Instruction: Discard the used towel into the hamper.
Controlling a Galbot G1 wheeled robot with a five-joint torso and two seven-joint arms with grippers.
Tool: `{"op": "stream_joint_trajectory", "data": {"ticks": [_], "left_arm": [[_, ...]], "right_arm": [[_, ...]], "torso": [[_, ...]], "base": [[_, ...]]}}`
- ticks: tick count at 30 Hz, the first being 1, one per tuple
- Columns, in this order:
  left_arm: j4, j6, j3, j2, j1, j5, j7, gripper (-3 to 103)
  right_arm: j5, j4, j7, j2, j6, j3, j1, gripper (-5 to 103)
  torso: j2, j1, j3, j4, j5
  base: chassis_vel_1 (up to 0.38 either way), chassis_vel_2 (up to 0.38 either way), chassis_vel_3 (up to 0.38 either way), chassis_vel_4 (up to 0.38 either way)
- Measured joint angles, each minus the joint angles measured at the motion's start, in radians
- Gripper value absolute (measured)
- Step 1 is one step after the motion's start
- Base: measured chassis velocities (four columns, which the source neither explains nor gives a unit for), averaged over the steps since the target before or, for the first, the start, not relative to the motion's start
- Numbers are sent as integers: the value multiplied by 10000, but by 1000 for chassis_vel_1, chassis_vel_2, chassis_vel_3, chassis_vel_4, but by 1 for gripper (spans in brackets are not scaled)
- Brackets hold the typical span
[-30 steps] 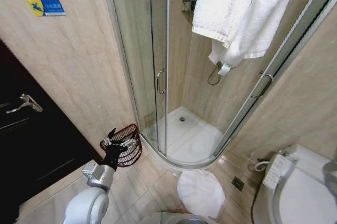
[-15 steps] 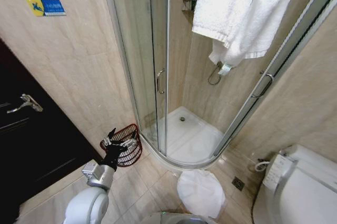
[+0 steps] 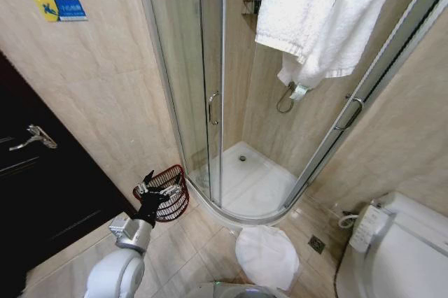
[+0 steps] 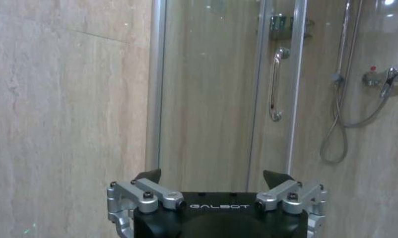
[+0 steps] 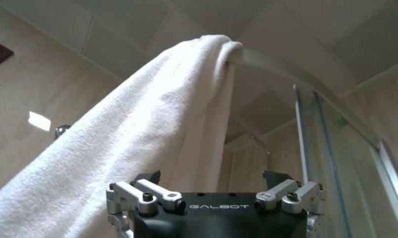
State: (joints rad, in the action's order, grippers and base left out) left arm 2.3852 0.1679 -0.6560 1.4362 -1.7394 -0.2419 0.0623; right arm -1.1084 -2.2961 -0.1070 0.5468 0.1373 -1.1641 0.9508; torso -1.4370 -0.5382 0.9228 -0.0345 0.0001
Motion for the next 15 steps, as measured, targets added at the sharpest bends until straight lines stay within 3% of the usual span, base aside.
{"op": "stream_joint_trajectory", "data": {"ticks": [4, 15], "left_arm": [[0, 0, 0, 0, 0, 0, 0, 100], [0, 0, 1, 1, 0, 0, 0, 100]], "right_arm": [[8, -5, -71, 0, -258, -60, 92, 100], [269, -42, -41, 4, -9, -243, 155, 100]], "torso": [[0, 0, 0, 0, 0], [0, 0, 0, 0, 0]], "base": [[0, 0, 0, 0], [0, 0, 0, 0]]}}
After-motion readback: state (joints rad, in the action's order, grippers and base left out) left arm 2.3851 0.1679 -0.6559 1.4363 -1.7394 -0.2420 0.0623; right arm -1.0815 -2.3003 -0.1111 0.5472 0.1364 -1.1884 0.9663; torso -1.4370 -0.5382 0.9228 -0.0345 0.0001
